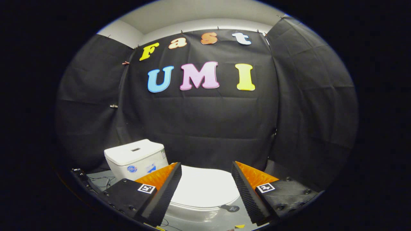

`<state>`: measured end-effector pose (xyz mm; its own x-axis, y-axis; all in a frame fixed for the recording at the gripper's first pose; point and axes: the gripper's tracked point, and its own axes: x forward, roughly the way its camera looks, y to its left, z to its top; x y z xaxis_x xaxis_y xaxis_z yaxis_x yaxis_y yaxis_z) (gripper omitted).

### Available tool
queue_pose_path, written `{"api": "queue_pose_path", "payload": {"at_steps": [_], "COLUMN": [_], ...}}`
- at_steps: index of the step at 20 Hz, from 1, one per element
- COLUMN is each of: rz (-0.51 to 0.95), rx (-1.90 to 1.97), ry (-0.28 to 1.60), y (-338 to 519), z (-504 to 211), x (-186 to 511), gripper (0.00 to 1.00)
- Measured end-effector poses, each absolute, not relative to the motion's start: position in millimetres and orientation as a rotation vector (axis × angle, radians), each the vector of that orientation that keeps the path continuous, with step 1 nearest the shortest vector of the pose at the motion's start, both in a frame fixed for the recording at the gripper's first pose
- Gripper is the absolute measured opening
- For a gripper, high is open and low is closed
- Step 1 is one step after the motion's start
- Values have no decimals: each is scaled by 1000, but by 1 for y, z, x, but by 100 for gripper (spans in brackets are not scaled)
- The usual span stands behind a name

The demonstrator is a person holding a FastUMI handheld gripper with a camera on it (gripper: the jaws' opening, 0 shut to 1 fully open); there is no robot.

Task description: Open the toilet lid.

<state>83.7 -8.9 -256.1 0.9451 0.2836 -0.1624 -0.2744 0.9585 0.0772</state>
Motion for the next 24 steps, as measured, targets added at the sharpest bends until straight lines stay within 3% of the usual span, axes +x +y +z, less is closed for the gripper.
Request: {"api": "queue_pose_path", "payload": {"at_steps": [15,24], "rz": [121,104], "rx": [678,1012], "ry": [607,809], "y": [-113,-98], "z": [-459,-530], "x": [144,155], "gripper": [99,97]}}
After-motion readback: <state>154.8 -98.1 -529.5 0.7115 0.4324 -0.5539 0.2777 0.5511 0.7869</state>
